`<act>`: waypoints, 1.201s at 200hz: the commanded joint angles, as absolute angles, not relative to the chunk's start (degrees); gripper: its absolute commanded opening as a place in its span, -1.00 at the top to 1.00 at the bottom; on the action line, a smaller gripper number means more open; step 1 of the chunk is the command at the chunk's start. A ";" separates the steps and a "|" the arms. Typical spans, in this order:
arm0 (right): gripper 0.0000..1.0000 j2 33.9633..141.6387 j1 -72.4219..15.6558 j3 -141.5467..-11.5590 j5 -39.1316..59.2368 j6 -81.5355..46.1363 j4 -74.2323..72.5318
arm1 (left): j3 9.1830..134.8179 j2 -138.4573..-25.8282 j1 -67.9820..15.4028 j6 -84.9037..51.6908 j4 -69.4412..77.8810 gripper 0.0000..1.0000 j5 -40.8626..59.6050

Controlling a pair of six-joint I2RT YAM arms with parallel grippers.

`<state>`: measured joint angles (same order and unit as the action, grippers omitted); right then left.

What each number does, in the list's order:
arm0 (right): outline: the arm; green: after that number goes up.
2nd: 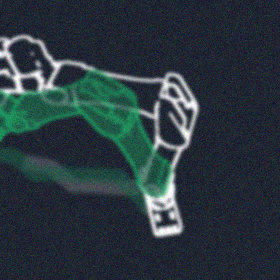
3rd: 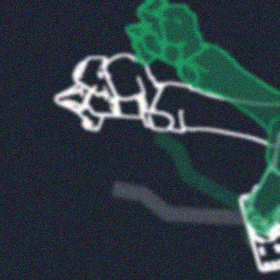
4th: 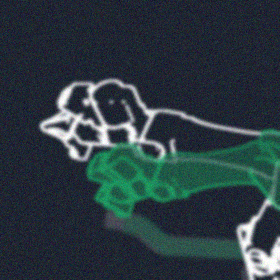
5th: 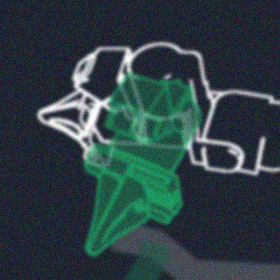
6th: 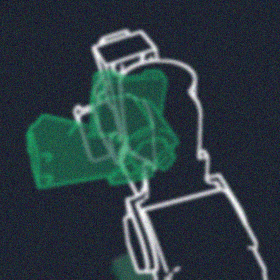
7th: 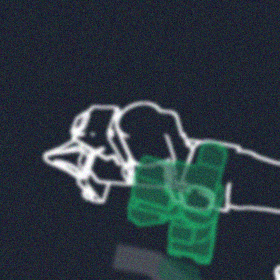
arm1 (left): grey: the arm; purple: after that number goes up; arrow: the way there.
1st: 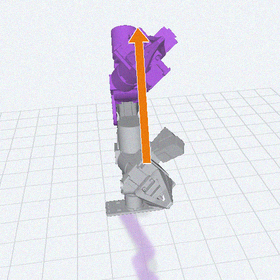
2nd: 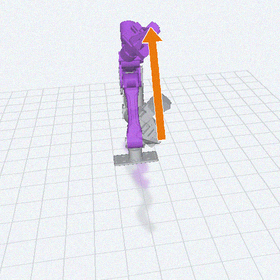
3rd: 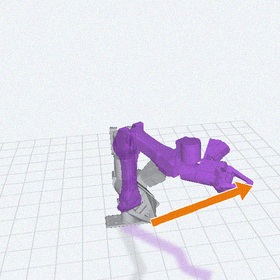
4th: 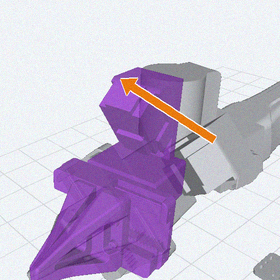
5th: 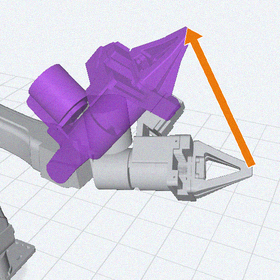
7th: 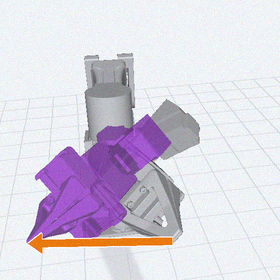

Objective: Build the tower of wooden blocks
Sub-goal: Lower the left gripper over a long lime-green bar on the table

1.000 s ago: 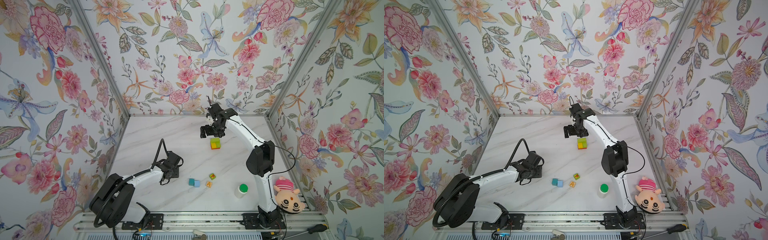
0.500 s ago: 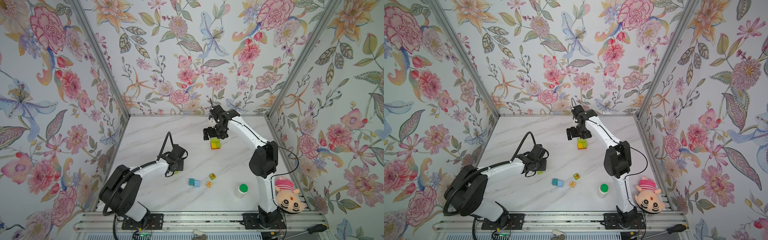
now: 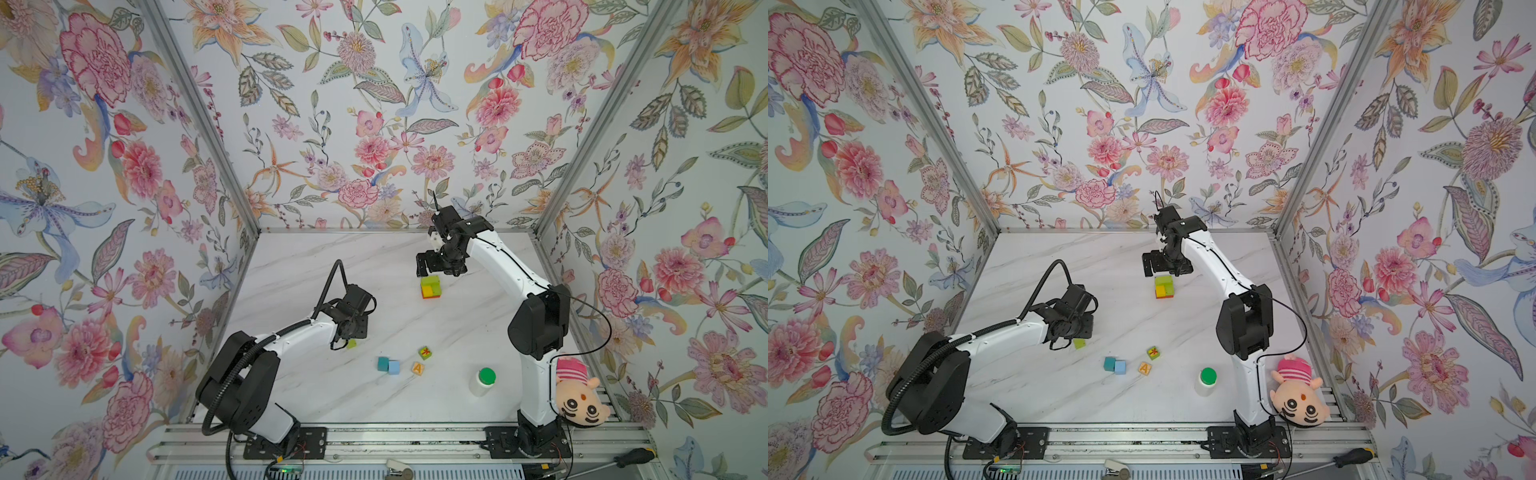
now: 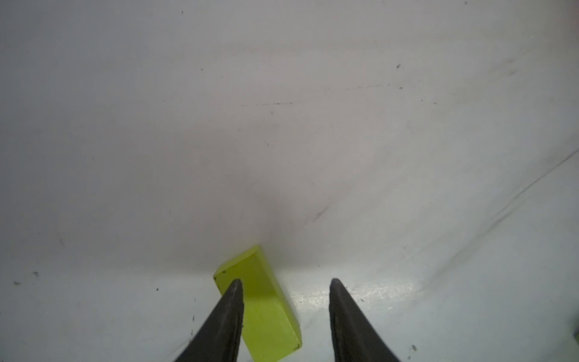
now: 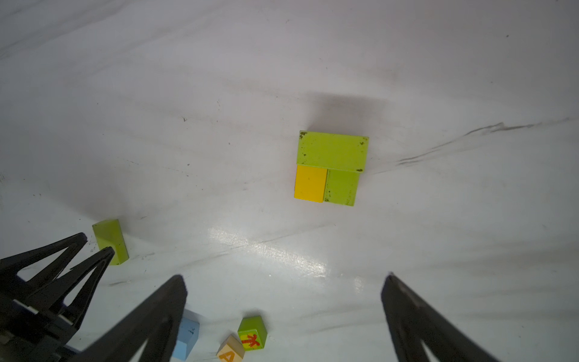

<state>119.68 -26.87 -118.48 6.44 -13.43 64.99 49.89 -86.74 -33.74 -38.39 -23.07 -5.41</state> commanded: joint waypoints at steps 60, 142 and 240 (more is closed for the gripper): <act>-0.99 118.77 -26.30 -118.46 6.47 -12.38 65.66 | 43.83 -85.00 -33.32 -46.58 -21.75 -0.13 -7.21; -0.98 118.12 -25.66 -116.29 6.34 -12.37 65.74 | 43.35 -89.04 -33.25 -45.83 -18.30 -0.06 -5.43; -0.98 116.95 -25.34 -115.44 5.19 -13.01 65.74 | 51.42 -97.26 -33.32 -38.56 -19.07 0.51 -3.14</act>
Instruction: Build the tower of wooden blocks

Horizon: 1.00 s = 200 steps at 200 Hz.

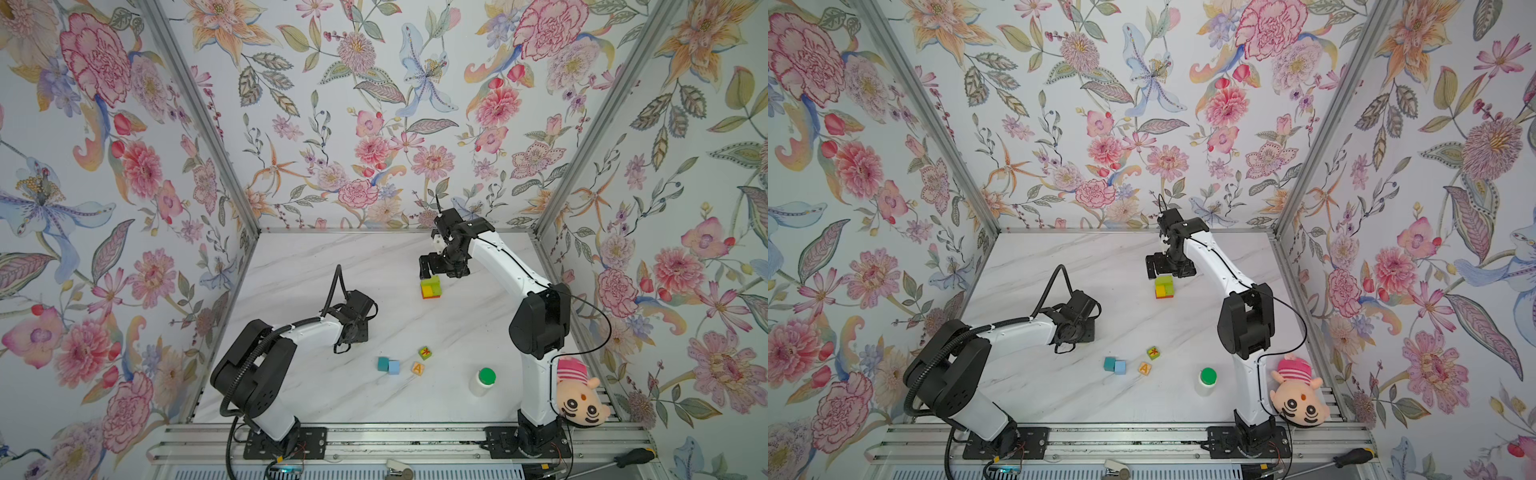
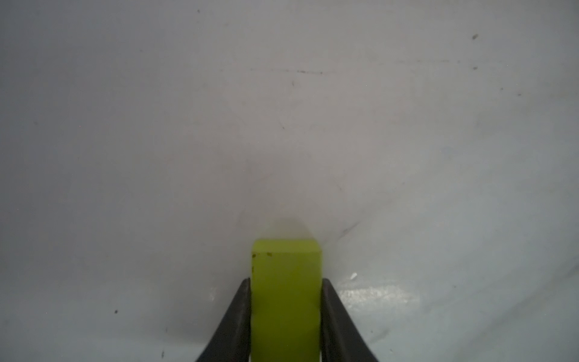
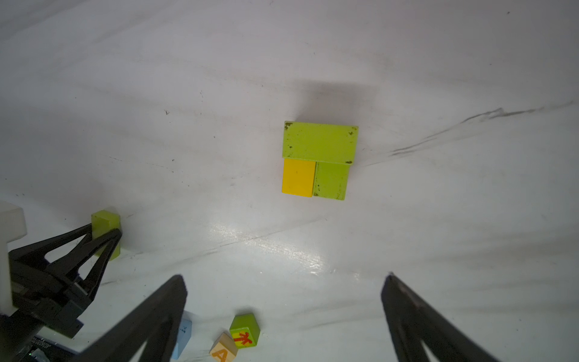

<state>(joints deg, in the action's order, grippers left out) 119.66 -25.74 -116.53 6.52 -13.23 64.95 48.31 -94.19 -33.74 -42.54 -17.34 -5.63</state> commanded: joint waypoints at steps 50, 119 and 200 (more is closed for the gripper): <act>-0.98 112.06 -23.58 -110.82 3.97 -13.35 65.40 | 63.03 -103.95 -33.57 -28.31 -19.52 0.49 2.45; -0.98 103.85 -22.45 -98.00 4.28 -15.91 61.11 | 75.91 -114.23 -36.38 -19.94 -22.80 0.42 9.25; -0.98 100.99 -21.80 -93.14 6.51 -16.63 58.17 | 80.16 -116.55 -36.66 -17.46 -26.74 -0.52 9.50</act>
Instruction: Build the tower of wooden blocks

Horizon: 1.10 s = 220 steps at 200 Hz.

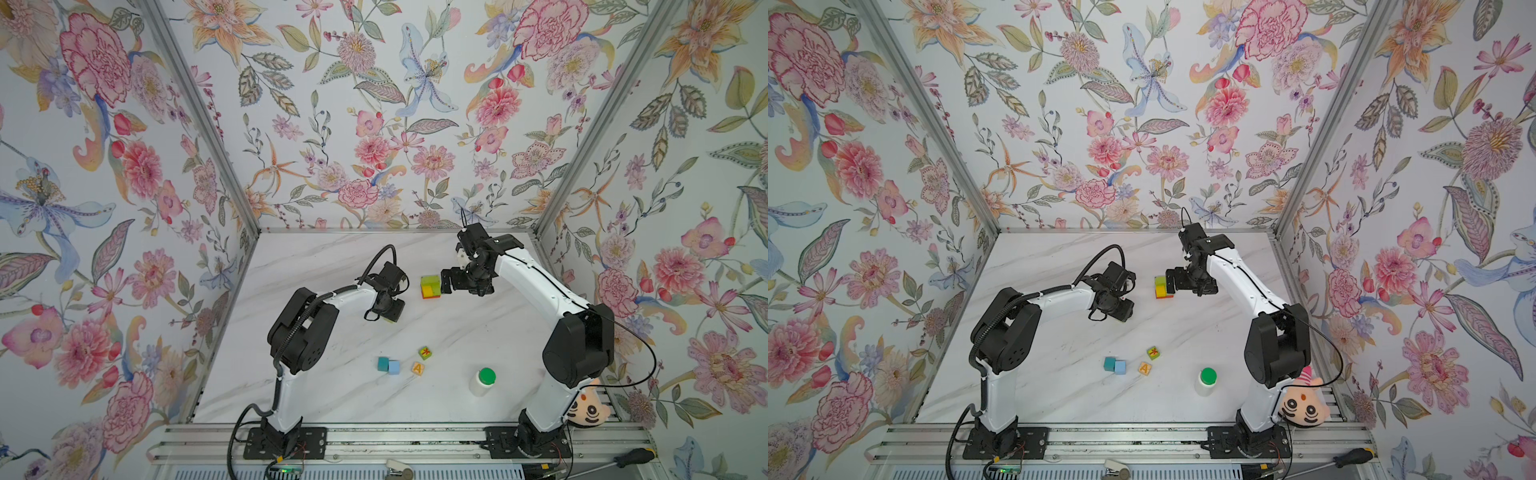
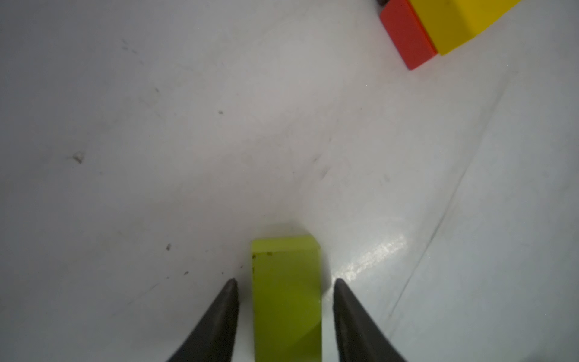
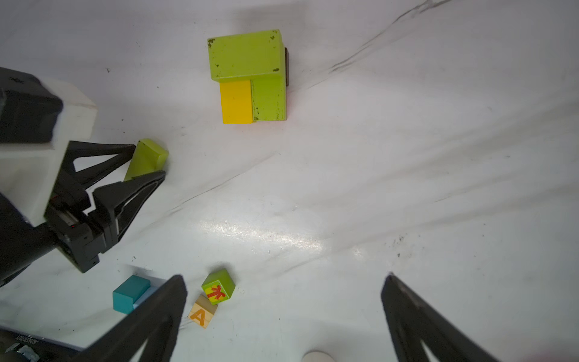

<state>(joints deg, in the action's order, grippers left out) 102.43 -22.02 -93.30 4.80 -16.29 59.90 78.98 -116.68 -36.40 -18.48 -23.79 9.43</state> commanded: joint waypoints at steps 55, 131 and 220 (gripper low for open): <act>-0.94 102.76 -22.36 -96.72 7.55 -13.61 57.90 | 78.14 -109.47 -35.67 -21.15 -24.64 -0.62 8.78; -0.88 114.85 -26.56 -111.83 11.33 -6.99 60.47 | 50.03 -80.03 -27.11 -31.42 -15.42 -0.76 -2.39; -1.00 125.85 -38.83 -114.15 8.02 2.94 58.98 | 33.26 -55.43 -26.89 -36.38 -11.77 -0.99 -2.74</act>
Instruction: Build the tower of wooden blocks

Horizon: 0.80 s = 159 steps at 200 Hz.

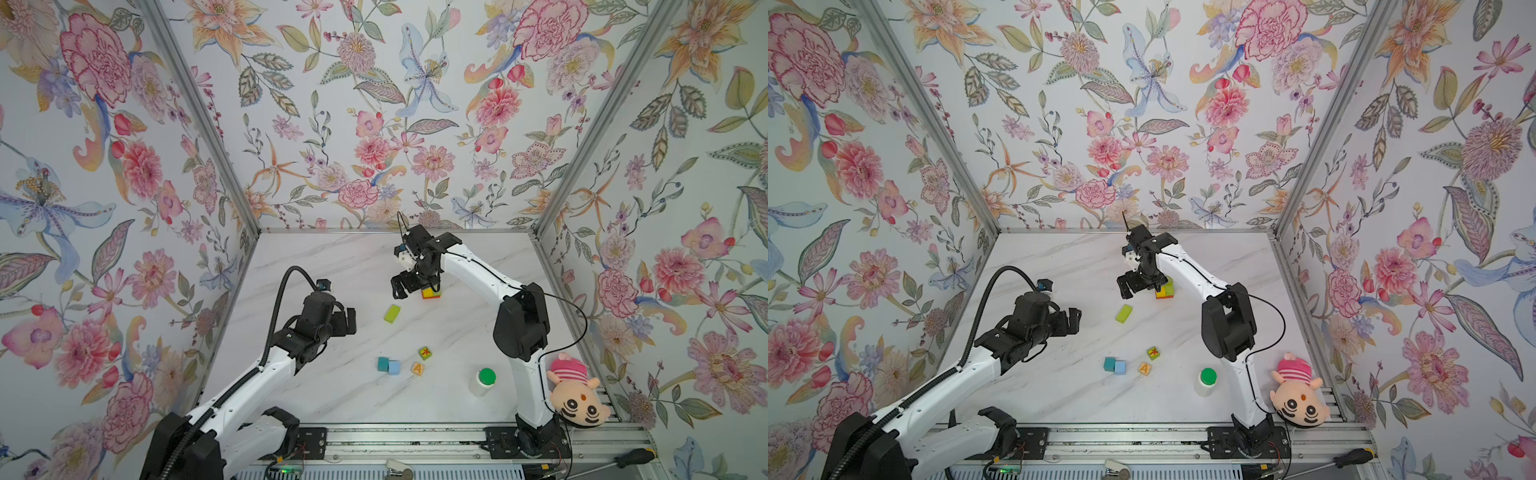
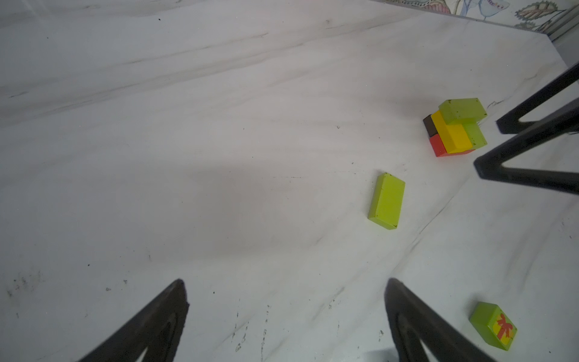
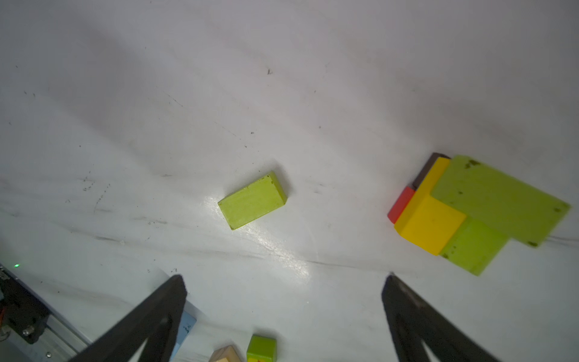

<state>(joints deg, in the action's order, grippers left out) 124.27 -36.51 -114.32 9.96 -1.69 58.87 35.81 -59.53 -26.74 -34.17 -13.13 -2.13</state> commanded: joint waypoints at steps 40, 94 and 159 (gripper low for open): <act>-1.00 126.70 -40.48 -109.92 9.57 3.49 54.53 | 30.91 -50.27 -26.89 -36.48 -11.11 -0.99 -2.24; -0.95 126.30 -40.82 -104.34 9.49 4.92 46.30 | 30.23 -52.15 -26.89 -36.27 -7.67 -0.99 -1.49; -0.94 129.94 -41.31 -105.00 9.11 6.06 45.68 | 33.18 -56.49 -26.90 -32.16 -5.30 -0.99 -1.74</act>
